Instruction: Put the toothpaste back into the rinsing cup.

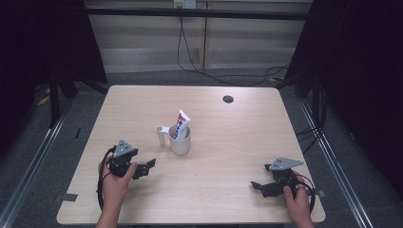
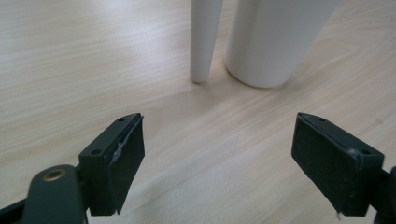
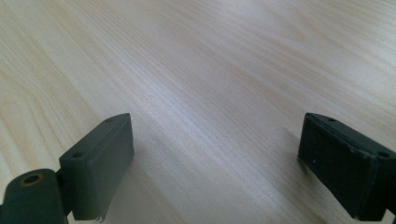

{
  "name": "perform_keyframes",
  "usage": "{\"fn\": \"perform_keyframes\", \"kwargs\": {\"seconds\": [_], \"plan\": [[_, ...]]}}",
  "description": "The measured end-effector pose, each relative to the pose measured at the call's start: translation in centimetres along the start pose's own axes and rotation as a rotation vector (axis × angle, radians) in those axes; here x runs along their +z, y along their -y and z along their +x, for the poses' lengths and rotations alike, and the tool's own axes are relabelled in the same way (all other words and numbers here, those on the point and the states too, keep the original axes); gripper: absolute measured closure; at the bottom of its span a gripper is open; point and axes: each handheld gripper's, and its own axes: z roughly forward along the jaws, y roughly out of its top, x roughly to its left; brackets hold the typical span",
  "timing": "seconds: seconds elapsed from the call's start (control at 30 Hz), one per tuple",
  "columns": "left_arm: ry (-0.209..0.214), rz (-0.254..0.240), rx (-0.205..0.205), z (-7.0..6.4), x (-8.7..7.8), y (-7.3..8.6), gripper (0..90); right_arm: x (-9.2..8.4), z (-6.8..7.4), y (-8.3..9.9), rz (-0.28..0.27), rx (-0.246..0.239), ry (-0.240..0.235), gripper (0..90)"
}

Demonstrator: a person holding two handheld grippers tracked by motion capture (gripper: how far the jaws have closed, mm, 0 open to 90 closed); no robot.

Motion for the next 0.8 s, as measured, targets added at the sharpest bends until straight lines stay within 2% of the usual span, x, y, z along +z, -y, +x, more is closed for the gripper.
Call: {"fn": "perform_keyframes", "kwargs": {"seconds": [0.27,0.3,0.43,0.8], "plan": [[-0.010,0.026,0.014,0.7,-0.2,1.2,17.5,0.0,0.0,0.0,0.000,0.000,0.000,9.9],[-0.010,0.017,0.004,0.7,-0.1,1.3,17.5,0.0,0.0,0.0,0.000,0.000,0.000,9.9],[-0.018,0.032,0.020,1.0,-0.4,1.7,17.6,0.0,0.0,0.0,0.000,0.000,0.000,9.9],[-0.033,0.058,0.033,1.4,-0.5,2.8,17.6,0.0,0.0,0.0,0.000,0.000,0.000,9.9]]}}
